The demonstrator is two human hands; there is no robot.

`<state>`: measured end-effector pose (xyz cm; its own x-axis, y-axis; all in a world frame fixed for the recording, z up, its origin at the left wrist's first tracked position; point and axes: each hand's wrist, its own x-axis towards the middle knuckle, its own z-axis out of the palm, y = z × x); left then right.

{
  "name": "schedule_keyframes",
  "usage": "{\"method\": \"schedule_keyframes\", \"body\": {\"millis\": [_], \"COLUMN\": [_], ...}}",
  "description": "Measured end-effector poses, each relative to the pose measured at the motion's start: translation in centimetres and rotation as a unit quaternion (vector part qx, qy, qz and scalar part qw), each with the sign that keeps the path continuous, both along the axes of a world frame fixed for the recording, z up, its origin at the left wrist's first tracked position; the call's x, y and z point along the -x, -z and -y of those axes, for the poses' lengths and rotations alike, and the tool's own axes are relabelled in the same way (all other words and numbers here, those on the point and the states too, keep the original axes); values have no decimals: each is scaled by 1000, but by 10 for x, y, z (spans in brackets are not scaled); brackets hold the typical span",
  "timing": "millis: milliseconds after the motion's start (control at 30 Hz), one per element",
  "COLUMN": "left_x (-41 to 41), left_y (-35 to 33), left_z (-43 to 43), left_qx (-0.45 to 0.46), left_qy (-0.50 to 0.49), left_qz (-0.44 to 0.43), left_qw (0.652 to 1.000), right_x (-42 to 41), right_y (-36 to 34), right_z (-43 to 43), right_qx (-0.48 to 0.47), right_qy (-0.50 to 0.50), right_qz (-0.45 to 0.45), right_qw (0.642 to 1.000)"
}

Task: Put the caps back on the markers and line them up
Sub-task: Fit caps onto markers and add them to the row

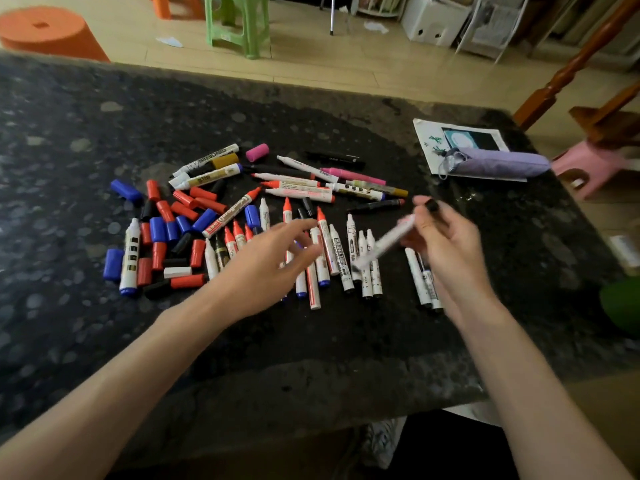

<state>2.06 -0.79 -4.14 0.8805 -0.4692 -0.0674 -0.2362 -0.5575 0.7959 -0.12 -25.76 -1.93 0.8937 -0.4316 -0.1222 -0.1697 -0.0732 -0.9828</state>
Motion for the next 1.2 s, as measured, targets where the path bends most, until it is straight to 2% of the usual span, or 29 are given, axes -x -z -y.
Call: {"method": "schedule_keyframes", "body": {"millis": [67,100,233,433,600,667,733,767,867,1033,1100,1167,1200], "left_x": [-5,-8,-11,-16,-22,-23,-24,-24,-23,-18,-16,-15,-15], "left_y": [-3,-3,-2,-4,-5,-5,-5,-5,-6,-9,-6,-3,-1], "left_z": [-3,-4,-3,-13,-25,-28,-29,-28,-26,-23,-21,-19,-18], "left_qx": [18,20,7,21,39,39,40,39,37,19,6,-4,-3], "left_qy": [-36,-50,-69,-95,-124,-124,-126,-125,-119,-107,-100,-88,-76], "left_qz": [3,6,27,34,34,35,33,33,33,26,27,12,-4], "left_qw": [999,999,997,995,991,991,991,991,992,994,995,996,997], "right_x": [-1,-2,-7,-11,-13,-14,-16,-17,-18,-16,-15,-16,-16], "right_y": [-1,2,22,43,46,43,39,38,39,32,28,22,18], "right_z": [26,35,44,32,29,24,14,10,5,-2,-6,-12,-17], "right_qx": [226,282,379,525,598,570,478,444,433,448,446,389,319], "right_qy": [44,42,-40,-138,-129,-116,-125,-136,-143,-136,-127,-109,-109], "right_qz": [-27,-45,-134,-113,-92,-85,-127,-155,-208,-256,-256,-218,-189], "right_qw": [973,957,915,832,786,809,860,872,865,846,848,889,922]}}
